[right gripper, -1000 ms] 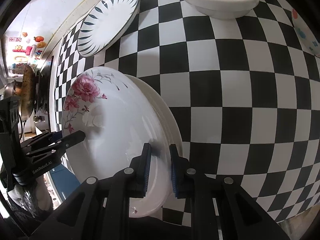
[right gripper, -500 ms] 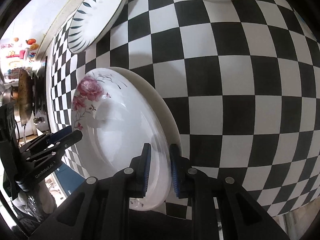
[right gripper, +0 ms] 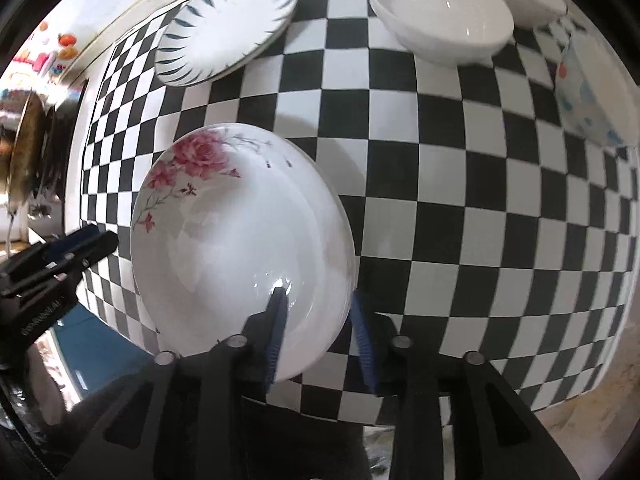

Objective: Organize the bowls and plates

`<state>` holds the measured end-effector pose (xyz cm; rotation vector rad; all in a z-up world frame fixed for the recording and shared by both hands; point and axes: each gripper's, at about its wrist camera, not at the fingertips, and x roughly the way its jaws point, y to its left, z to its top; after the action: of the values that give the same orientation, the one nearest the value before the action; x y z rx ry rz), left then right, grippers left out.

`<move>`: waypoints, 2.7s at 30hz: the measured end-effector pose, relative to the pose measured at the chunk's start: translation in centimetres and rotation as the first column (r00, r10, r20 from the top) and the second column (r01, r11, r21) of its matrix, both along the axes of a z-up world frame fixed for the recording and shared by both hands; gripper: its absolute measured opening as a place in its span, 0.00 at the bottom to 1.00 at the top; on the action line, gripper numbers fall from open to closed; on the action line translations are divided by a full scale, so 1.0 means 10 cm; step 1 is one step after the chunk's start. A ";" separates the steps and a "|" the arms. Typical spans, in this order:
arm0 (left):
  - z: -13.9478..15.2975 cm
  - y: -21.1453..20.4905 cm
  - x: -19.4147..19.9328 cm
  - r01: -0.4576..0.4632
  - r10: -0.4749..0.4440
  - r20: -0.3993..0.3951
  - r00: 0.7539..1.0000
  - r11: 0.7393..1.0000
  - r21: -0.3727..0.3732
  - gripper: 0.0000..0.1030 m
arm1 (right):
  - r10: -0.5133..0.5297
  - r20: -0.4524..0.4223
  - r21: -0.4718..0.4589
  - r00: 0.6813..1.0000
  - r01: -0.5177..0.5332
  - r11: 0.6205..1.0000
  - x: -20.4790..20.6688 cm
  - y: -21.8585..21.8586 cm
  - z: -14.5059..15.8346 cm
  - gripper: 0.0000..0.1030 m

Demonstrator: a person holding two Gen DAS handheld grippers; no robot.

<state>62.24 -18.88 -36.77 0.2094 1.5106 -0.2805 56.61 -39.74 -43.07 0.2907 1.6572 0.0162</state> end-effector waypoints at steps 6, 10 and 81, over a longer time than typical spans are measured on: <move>0.27 0.01 -0.03 -0.007 0.009 0.038 0.999 0.999 -0.036 0.33 | -0.005 0.059 0.006 0.998 0.004 1.000 -0.04 0.16 0.31 0.49; 0.43 0.03 0.03 -0.029 0.032 0.087 0.996 0.999 -0.039 0.33 | -0.031 0.111 0.009 0.993 0.030 1.000 0.02 0.14 0.52 0.71; 0.12 -0.09 1.46 -0.090 0.098 0.043 0.994 0.983 -0.160 0.23 | -0.054 0.164 0.138 0.985 0.031 0.990 1.97 -0.24 0.17 0.18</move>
<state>76.88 -19.78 -35.61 0.0190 1.4363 -0.3154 76.34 -42.19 -41.42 0.4168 1.4852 0.1182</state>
